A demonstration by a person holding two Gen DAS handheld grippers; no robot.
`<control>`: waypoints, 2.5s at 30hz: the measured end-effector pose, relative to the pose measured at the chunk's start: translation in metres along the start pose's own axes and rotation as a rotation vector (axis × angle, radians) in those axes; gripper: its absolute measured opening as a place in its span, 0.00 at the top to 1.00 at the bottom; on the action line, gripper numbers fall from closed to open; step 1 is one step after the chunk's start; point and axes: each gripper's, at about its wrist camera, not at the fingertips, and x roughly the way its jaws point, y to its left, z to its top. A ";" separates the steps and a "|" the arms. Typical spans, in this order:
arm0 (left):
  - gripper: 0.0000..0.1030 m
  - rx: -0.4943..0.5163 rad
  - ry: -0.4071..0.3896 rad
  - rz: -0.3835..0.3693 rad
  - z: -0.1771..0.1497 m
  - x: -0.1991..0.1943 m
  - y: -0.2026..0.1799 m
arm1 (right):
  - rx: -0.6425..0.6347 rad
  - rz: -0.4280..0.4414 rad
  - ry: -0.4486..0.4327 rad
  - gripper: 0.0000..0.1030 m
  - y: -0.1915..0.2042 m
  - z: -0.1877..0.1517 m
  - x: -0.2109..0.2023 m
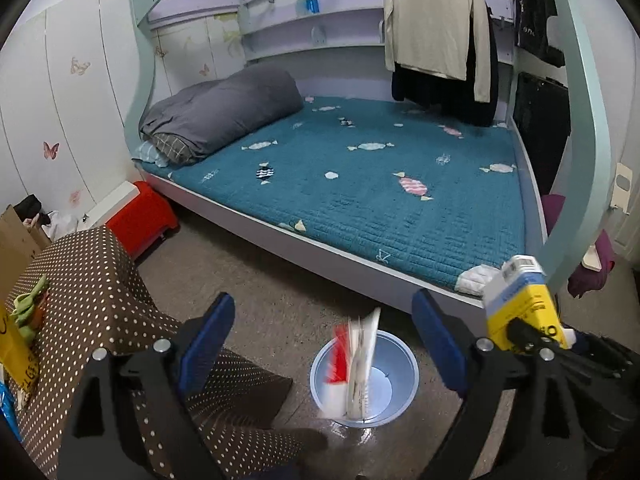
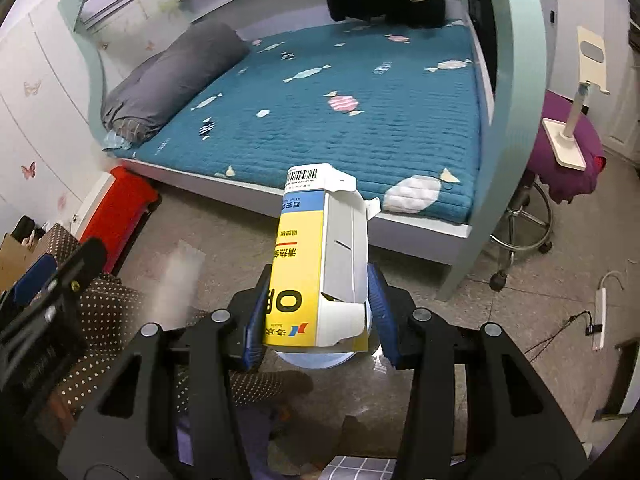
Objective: Collect trash
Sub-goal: 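Open the right tool to drop the yellow-and-white box into the bin, then move both open tools back from the bin to the table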
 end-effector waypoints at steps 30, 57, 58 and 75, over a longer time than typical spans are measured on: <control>0.14 -0.128 0.165 0.035 -0.037 0.025 0.079 | -0.224 -0.018 0.075 0.11 0.062 -0.014 0.030; 0.14 -0.169 0.085 0.036 -0.047 -0.048 0.093 | -0.249 0.017 -0.032 0.11 0.083 -0.035 -0.045; 0.14 -0.173 0.082 0.038 -0.047 -0.051 0.094 | -0.250 0.024 -0.036 0.11 0.085 -0.035 -0.047; 0.13 -0.279 0.007 0.153 -0.065 -0.111 0.154 | -0.351 0.139 -0.082 0.11 0.147 -0.050 -0.079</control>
